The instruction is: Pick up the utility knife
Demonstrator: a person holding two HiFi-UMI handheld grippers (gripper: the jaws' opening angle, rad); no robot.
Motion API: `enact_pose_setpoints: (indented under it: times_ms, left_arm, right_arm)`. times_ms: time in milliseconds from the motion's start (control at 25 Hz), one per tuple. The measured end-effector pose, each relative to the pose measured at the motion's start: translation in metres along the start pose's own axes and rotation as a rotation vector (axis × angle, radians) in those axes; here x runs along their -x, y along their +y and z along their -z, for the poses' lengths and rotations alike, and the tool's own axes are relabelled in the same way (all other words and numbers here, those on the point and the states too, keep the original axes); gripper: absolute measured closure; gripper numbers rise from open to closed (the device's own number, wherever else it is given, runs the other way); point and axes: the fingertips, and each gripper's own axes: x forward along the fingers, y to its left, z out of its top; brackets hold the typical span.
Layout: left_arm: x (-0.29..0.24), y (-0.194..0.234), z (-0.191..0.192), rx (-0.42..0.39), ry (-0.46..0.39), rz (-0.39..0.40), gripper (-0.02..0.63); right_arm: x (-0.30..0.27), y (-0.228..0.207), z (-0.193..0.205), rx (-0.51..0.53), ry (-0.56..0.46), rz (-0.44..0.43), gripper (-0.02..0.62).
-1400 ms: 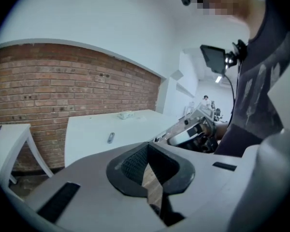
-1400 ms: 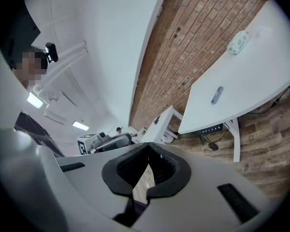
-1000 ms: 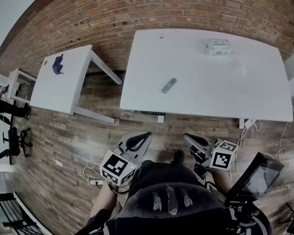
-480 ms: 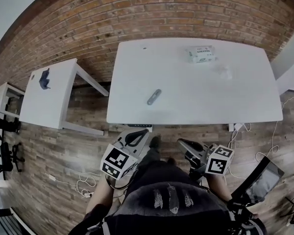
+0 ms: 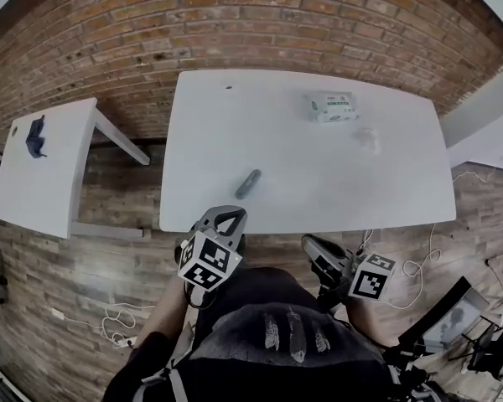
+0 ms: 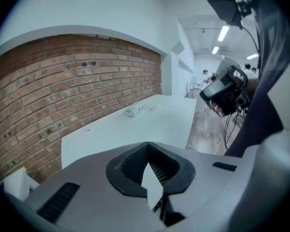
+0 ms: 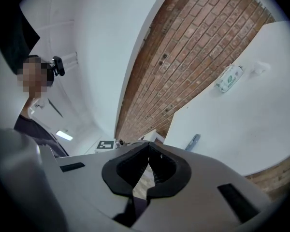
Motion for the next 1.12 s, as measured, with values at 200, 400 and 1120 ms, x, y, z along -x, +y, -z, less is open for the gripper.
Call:
enact_pose_setpoints:
  times_ms: [200,400,1120]
  left_arm:
    - [-0.026,0.026,0.019,-0.078,0.074,0.046,0.541]
    - [-0.064,0.035,0.05,-0.082,0.171,0.133,0.337]
    - [-0.136,0.049,0.097,0.012,0.372,0.171,0.339]
  right_arm:
    - [-0.029,-0.004,-0.017,0.016,0.009,0.061,0.594]
    - [-0.053,-0.007,-0.023,0.026,0.036,0.124,0.594]
    - [-0.071,-0.045,-0.054,-0.047,0.057,0.147,0.594]
